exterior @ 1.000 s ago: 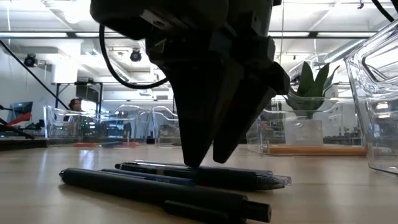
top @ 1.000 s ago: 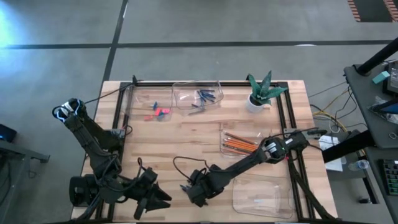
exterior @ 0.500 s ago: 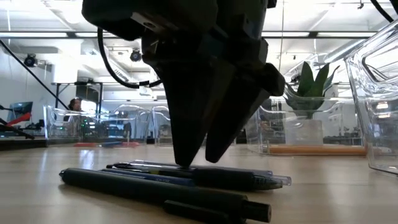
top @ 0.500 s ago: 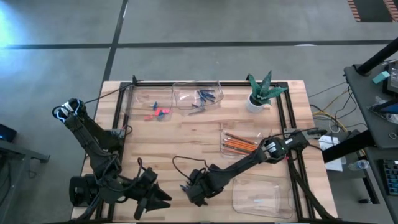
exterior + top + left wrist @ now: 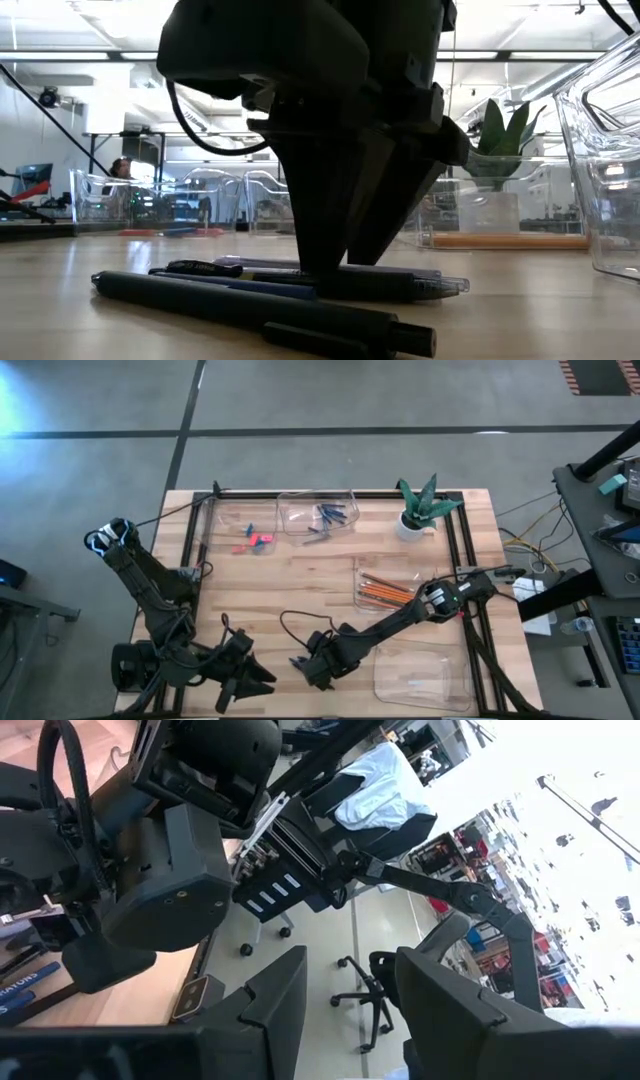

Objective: Sort crayons/erasers/pens/pencils in bins
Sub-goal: Put the white pen into the bottom transparent bin

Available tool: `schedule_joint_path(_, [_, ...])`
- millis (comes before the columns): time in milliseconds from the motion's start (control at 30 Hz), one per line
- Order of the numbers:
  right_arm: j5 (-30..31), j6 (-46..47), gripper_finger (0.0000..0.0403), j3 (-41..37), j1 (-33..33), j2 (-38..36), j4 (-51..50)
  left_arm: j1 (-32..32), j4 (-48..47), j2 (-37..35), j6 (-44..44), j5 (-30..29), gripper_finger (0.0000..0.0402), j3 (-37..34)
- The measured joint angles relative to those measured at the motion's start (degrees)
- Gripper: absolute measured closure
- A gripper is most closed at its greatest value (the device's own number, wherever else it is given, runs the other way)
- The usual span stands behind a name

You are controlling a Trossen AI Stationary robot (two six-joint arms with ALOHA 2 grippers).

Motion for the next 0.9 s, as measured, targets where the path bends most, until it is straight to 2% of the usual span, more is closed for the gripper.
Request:
schedule_joint_path(167, [0.0,0.0,0.0249,-0.3,0.0,0.0,0.0,0.0,0.0,0.0,0.0,0.0,0.026,-0.1])
schedule_joint_path(500, [1.1,-0.7,0.0375,-0.7,0.0,-0.1,0.0,0.0,0.0,0.0,0.0,0.0,0.026,-0.1])
schedule_joint_path(900, [1.7,-5.2,0.0378,-0.3,-0.3,-2.3,-0.5,0.0,0.0,0.0,0.0,0.0,0.026,-0.1])
